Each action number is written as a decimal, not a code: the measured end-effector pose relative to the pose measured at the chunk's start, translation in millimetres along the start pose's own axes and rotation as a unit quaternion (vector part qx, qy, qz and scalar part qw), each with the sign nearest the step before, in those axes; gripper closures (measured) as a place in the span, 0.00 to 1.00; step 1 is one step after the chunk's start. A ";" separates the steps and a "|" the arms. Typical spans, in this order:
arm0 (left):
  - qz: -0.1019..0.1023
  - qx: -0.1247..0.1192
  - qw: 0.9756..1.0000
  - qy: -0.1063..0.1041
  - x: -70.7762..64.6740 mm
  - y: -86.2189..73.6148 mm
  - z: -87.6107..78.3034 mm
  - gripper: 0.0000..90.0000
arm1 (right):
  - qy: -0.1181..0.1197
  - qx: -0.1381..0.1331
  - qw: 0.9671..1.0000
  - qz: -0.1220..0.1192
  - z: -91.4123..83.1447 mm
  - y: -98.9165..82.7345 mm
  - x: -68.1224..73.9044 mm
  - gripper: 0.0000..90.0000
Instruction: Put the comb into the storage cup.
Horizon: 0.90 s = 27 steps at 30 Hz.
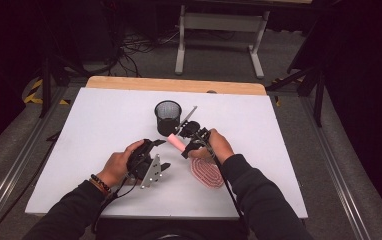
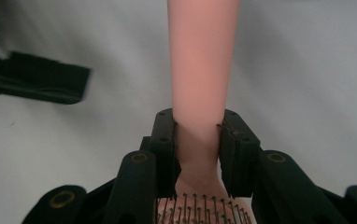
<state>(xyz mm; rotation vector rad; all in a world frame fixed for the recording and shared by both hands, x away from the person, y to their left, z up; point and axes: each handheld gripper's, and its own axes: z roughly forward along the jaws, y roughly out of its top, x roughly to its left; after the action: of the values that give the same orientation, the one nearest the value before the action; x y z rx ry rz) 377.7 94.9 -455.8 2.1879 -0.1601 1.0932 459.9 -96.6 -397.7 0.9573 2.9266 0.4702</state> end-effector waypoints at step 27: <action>0.174 0.071 0.974 0.127 -33.9 17.5 23.3 0.68 | 0.038 0.047 0.996 -0.067 -0.9 30.9 26.5 0.77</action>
<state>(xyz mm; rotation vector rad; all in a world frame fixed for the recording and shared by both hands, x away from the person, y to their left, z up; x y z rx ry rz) 364.6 60.9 -481.8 2.1693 -0.3722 1.6131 456.0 -57.7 -386.0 0.7593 3.0797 0.3748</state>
